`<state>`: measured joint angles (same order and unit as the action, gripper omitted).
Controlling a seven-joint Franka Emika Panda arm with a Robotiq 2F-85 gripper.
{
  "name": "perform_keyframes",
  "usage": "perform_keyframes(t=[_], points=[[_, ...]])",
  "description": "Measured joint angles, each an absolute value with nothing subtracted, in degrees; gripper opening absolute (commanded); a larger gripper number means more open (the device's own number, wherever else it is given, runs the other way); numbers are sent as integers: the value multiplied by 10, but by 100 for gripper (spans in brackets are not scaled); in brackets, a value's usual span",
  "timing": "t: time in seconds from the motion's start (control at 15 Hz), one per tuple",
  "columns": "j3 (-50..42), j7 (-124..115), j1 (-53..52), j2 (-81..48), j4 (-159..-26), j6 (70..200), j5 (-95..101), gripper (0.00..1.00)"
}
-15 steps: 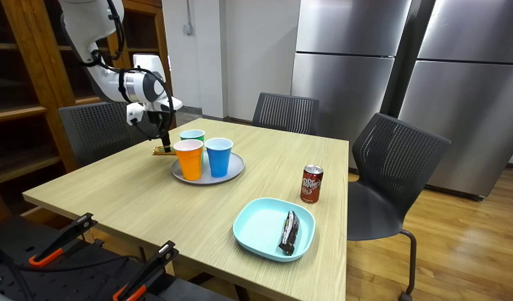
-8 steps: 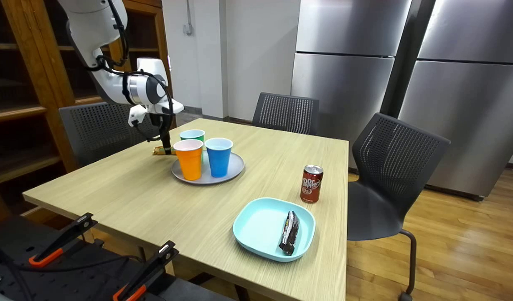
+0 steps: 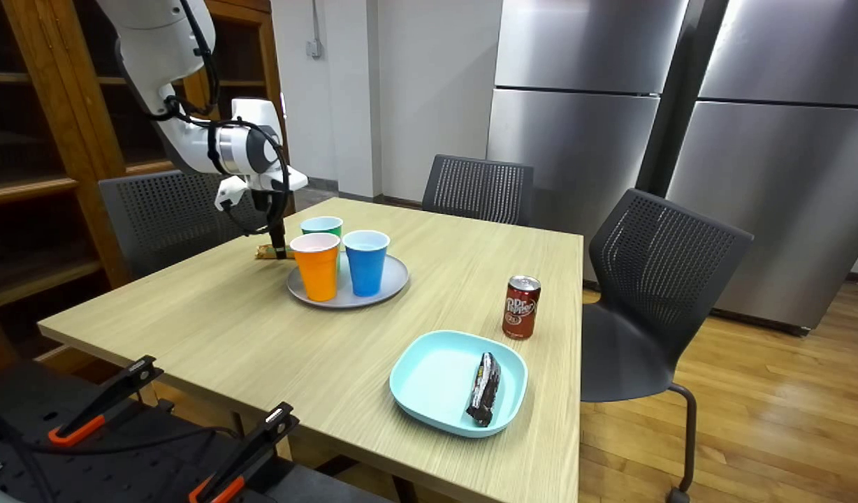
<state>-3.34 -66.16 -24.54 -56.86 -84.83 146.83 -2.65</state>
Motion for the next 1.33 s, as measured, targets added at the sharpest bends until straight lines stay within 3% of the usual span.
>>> perform_keyframes(t=[1.33], points=[[-35, -675, -240, -590, -818, 1430, -26, 100]])
